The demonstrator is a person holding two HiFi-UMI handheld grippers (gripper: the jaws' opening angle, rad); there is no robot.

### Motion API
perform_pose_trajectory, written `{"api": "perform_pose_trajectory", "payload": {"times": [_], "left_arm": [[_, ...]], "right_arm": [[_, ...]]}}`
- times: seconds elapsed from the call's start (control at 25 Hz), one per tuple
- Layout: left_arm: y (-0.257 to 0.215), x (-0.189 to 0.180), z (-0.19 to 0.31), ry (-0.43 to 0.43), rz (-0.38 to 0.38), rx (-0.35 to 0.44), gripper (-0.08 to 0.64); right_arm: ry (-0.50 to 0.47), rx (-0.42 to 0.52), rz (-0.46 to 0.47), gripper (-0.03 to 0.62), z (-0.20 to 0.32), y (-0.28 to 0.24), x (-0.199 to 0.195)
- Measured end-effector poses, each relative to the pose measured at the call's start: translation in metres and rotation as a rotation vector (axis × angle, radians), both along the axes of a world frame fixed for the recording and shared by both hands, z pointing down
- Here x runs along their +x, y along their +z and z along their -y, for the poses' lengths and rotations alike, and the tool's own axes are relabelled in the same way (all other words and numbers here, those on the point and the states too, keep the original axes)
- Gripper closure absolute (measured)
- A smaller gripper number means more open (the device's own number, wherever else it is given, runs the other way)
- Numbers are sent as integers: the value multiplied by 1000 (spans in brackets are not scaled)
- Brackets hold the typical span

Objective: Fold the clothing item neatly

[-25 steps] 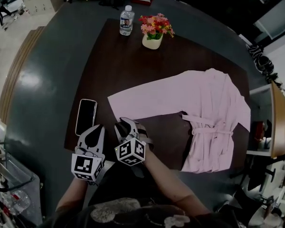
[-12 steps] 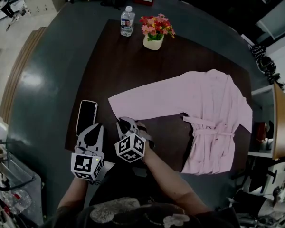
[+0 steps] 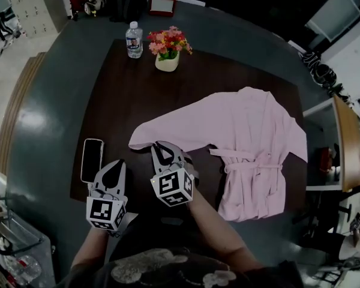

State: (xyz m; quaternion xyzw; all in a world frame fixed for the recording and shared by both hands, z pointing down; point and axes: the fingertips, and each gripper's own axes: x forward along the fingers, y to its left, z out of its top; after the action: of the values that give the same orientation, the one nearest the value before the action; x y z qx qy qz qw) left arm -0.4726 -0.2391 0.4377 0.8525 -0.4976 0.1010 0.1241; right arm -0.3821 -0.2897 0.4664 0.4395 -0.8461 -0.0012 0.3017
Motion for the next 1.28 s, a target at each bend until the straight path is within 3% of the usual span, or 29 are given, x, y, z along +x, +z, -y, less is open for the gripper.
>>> {"api": "perform_pose_trajectory", "payload": {"times": [0.56, 0.88, 1.08, 1.28], "left_arm": [[-28, 150, -13, 145, 34, 55, 551], [-41, 246, -34, 174, 61, 95, 551], [-53, 291, -56, 158, 59, 121, 551], [-57, 315, -74, 130, 69, 133, 551]], "right_arm": [[313, 149, 154, 574, -30, -76, 228], [494, 87, 244, 574, -62, -47, 378], [492, 49, 309, 574, -74, -31, 431], [431, 25, 330, 574, -70, -28, 447]]}}
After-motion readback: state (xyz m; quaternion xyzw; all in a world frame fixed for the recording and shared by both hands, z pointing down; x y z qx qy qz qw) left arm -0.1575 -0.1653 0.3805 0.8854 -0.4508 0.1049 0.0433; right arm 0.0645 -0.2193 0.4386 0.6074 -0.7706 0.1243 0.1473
